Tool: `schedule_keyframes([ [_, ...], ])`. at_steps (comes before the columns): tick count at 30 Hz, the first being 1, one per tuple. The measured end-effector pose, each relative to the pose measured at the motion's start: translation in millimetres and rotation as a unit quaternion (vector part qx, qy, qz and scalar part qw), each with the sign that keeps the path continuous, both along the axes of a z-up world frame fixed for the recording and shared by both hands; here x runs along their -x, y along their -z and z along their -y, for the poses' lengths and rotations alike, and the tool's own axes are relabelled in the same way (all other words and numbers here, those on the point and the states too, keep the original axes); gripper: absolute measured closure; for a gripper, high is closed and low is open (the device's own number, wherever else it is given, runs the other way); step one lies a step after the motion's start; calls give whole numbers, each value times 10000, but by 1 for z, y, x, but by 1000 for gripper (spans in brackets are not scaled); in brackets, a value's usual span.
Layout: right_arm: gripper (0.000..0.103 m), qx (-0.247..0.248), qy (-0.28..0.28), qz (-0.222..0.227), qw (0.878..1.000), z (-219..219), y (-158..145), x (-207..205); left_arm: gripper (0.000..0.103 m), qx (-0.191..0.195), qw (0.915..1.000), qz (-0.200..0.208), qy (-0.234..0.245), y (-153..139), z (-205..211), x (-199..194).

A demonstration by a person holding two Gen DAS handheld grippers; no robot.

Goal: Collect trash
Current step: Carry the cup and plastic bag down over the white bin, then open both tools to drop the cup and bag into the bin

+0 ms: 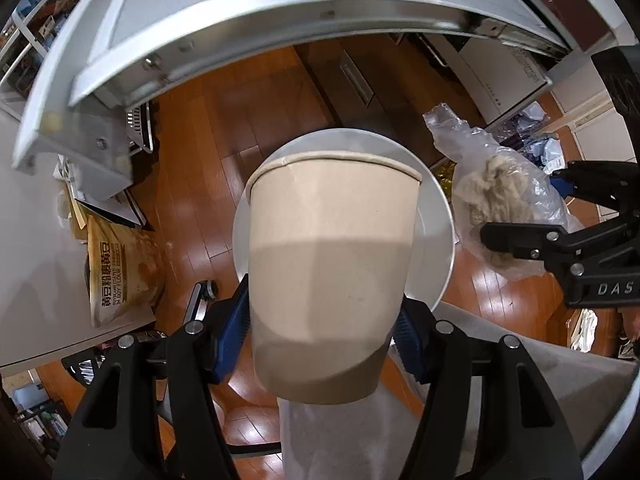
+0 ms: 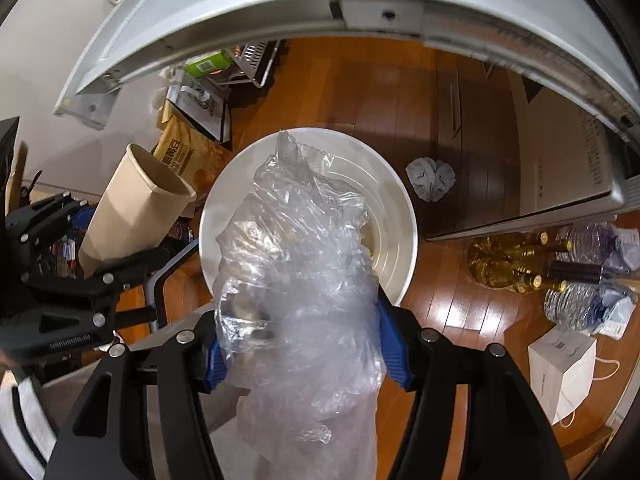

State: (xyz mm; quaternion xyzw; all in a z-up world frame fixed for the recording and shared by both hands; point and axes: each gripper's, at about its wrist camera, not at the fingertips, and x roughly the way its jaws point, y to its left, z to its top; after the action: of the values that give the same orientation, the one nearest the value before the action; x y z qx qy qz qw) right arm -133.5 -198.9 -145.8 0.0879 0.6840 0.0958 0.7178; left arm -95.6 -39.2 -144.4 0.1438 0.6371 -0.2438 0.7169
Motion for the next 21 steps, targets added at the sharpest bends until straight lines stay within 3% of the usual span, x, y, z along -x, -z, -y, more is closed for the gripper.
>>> schedule_keyframes([
  [7, 44, -49, 241, -27, 9997, 3, 15, -8, 40, -91, 9998, -33, -156, 12, 6, -8],
  [21, 43, -136, 246, 12, 9996, 2, 13, -16, 40, -95, 9999, 30, -139, 11, 12, -14],
])
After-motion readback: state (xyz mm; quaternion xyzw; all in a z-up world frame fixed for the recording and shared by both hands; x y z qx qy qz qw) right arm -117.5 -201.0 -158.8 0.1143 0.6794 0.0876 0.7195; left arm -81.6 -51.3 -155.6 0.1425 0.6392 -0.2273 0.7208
